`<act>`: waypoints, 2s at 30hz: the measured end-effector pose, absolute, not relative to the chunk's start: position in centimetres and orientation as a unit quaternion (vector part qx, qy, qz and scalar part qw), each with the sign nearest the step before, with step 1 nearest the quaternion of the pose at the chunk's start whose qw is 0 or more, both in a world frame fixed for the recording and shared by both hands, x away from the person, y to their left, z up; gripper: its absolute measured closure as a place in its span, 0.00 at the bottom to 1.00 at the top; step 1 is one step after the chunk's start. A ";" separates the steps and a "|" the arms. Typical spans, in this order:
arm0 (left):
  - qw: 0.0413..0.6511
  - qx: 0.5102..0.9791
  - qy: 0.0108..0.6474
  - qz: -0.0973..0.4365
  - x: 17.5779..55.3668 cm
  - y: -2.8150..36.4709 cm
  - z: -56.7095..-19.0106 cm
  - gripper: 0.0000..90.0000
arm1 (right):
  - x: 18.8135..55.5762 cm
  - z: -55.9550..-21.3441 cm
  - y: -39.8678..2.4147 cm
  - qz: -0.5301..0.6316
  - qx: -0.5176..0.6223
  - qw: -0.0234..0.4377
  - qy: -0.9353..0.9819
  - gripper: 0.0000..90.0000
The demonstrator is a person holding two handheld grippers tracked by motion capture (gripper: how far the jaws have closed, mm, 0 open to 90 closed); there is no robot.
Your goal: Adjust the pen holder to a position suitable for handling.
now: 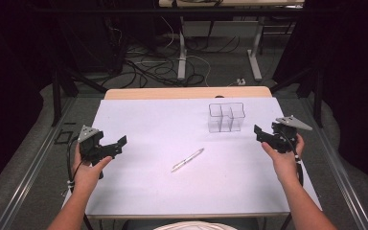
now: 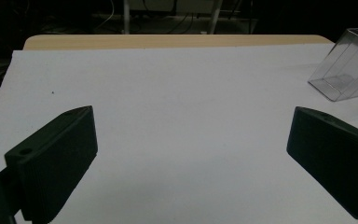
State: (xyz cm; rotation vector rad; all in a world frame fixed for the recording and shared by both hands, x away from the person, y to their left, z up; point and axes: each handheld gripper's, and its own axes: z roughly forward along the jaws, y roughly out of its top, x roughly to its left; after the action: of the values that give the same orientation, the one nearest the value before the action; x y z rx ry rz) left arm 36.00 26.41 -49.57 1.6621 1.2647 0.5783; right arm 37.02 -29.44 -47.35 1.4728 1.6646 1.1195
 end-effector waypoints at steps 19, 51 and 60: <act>0.468 0.679 0.515 0.234 36.1 26.4 -49.6 0.02 | 42.5 -43.6 -27.7 0.392 0.555 0.316 0.662 0.64; 0.464 0.680 0.518 0.231 36.1 26.4 -49.8 0.02 | 48.7 -47.6 -27.0 0.358 0.580 0.277 0.678 1.00; 0.463 0.678 0.522 0.231 36.1 26.6 -49.8 0.03 | 49.5 -48.7 -26.6 0.353 0.594 0.263 0.673 1.00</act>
State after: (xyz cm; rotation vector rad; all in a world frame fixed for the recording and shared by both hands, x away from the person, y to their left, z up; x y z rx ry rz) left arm 36.13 26.58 -49.83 1.6656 1.2839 0.5684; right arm 49.49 -26.56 -48.74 1.6072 1.8196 0.9545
